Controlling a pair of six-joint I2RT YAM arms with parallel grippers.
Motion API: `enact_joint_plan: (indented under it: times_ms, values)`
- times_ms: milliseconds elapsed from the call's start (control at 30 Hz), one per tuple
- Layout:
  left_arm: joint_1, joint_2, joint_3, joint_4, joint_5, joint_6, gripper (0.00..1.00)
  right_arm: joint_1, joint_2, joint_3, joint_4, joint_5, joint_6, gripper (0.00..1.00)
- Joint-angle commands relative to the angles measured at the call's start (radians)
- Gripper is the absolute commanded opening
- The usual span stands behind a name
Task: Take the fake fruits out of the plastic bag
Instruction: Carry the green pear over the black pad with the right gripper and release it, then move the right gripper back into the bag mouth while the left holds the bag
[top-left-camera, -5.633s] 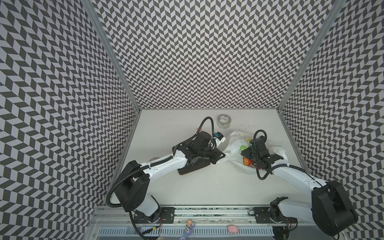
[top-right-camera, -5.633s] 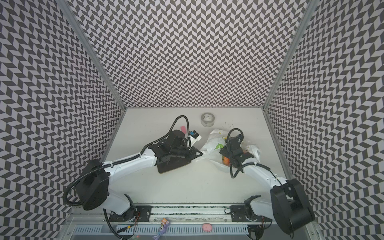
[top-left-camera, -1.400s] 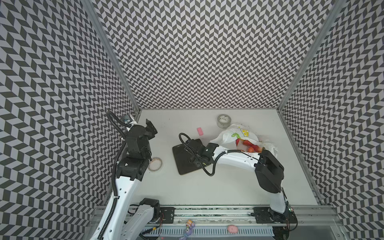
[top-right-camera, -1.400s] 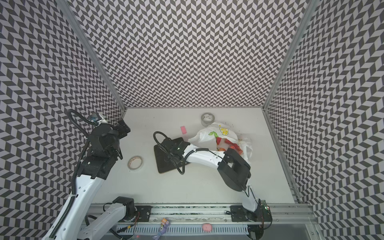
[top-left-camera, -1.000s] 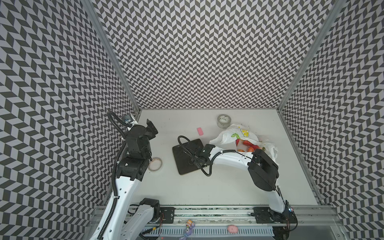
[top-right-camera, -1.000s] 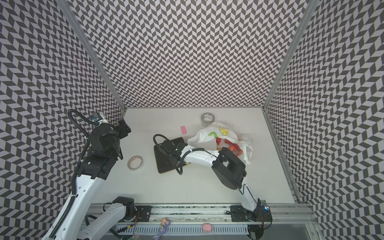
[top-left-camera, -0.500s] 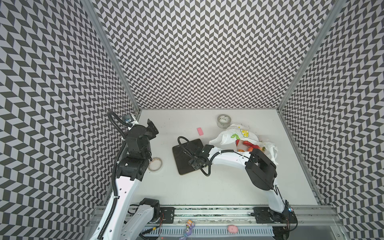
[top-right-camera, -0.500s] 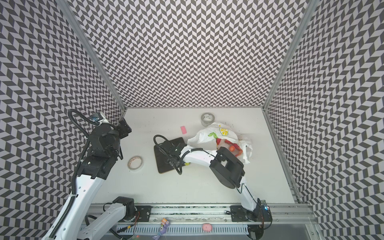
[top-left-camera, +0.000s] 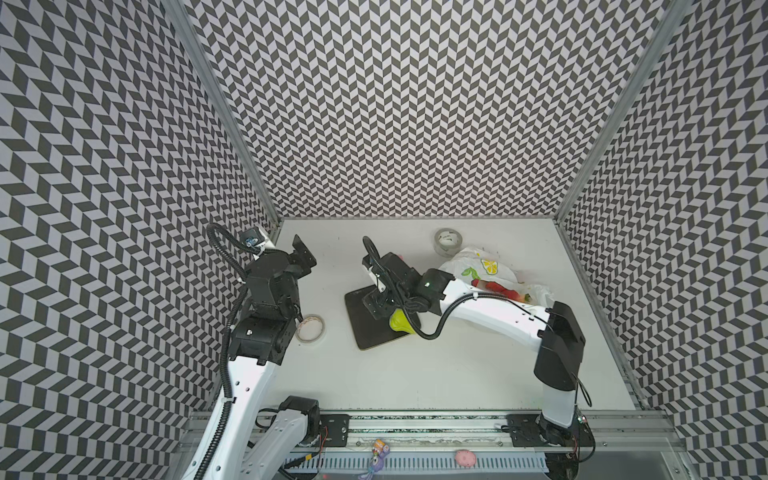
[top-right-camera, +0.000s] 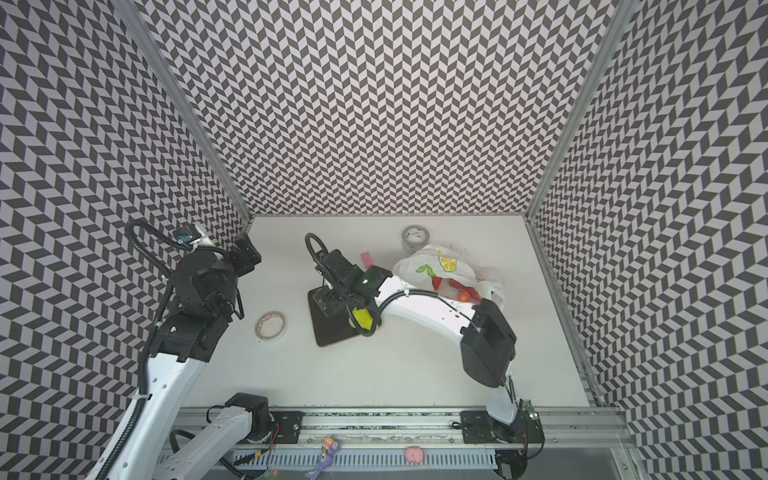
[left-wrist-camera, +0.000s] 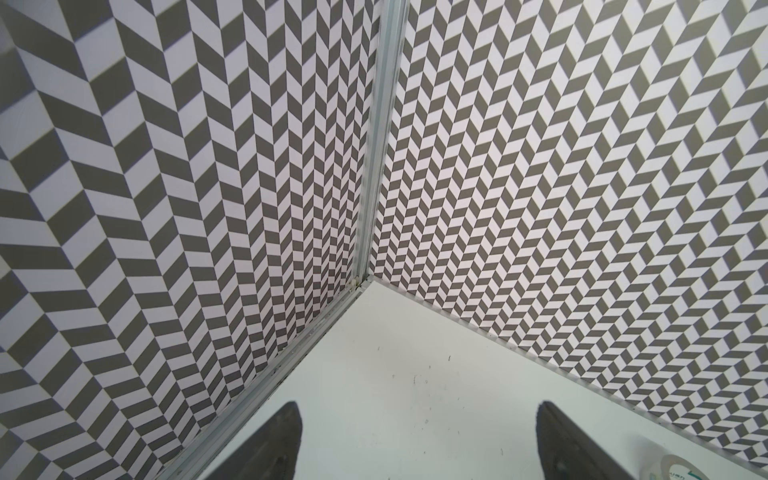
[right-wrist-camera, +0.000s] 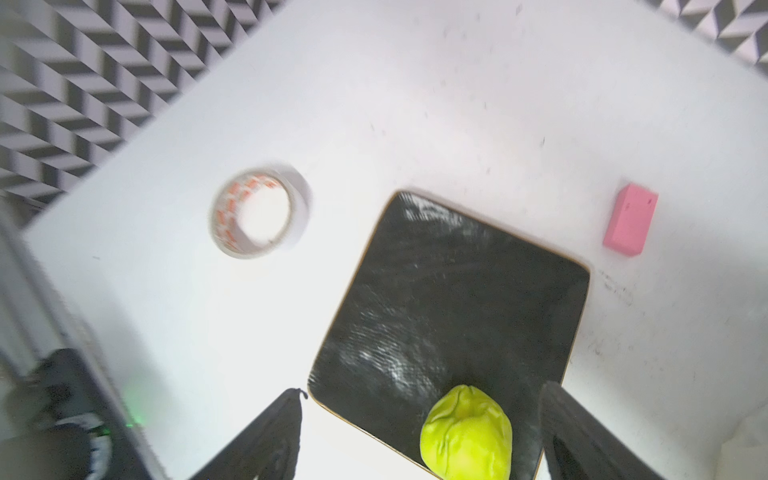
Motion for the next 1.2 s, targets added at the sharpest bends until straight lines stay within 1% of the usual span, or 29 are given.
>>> enact_joint_plan:
  times_ms: [0, 67, 133, 200, 267, 300, 433, 533, 633, 733, 800, 900, 1000, 1100, 1167]
  values:
    - [-0.005, -0.004, 0.052, 0.030, 0.011, -0.017, 0.88, 0.000, -0.110, 0.044, 0.020, -0.029, -0.007, 0.87]
    - [-0.011, 0.010, 0.060, 0.043, 0.067, -0.013, 0.88, -0.001, -0.194, 0.025, 0.008, 0.028, 0.021, 0.86]
    - [-0.016, 0.028, 0.065, 0.057, 0.148, -0.014, 0.88, -0.001, -0.290, -0.032, -0.001, 0.105, 0.054, 0.84]
    - [-0.031, 0.056, 0.074, 0.064, 0.231, -0.030, 0.87, -0.014, -0.385, -0.088, -0.040, 0.161, 0.106, 0.82]
    - [-0.067, 0.091, 0.082, 0.084, 0.340, -0.036, 0.85, -0.038, -0.492, -0.160, -0.096, 0.195, 0.188, 0.78]
    - [-0.089, 0.107, 0.085, 0.091, 0.375, -0.038, 0.85, -0.048, -0.534, -0.196, -0.116, 0.206, 0.226, 0.76]
    - [-0.242, 0.190, 0.096, 0.129, 0.490, -0.018, 0.85, -0.117, -0.678, -0.355, -0.207, 0.200, 0.415, 0.62]
    - [-0.365, 0.270, 0.103, 0.146, 0.566, -0.005, 0.88, -0.167, -0.739, -0.472, -0.221, 0.182, 0.541, 0.53]
    - [-0.476, 0.353, 0.107, 0.162, 0.627, 0.005, 0.91, -0.220, -0.770, -0.559, -0.196, 0.195, 0.627, 0.51]
    - [-0.566, 0.441, 0.130, 0.145, 0.672, 0.033, 0.93, -0.288, -0.776, -0.617, -0.165, 0.219, 0.647, 0.50]
    - [-0.603, 0.494, 0.157, 0.112, 0.694, 0.065, 0.93, -0.341, -0.771, -0.654, -0.150, 0.220, 0.643, 0.50]
    - [-0.622, 0.551, 0.200, 0.046, 0.726, 0.107, 0.93, -0.415, -0.766, -0.717, -0.106, 0.183, 0.612, 0.49]
    - [-0.641, 0.583, 0.210, 0.009, 0.742, 0.168, 0.94, -0.457, -0.763, -0.767, -0.063, 0.145, 0.589, 0.49]
    - [-0.667, 0.633, 0.229, -0.035, 0.658, 0.219, 0.95, -0.480, -0.770, -0.806, -0.032, 0.111, 0.584, 0.49]
    - [-0.670, 0.679, 0.258, -0.061, 0.577, 0.222, 0.95, -0.487, -0.777, -0.831, -0.015, 0.095, 0.587, 0.49]
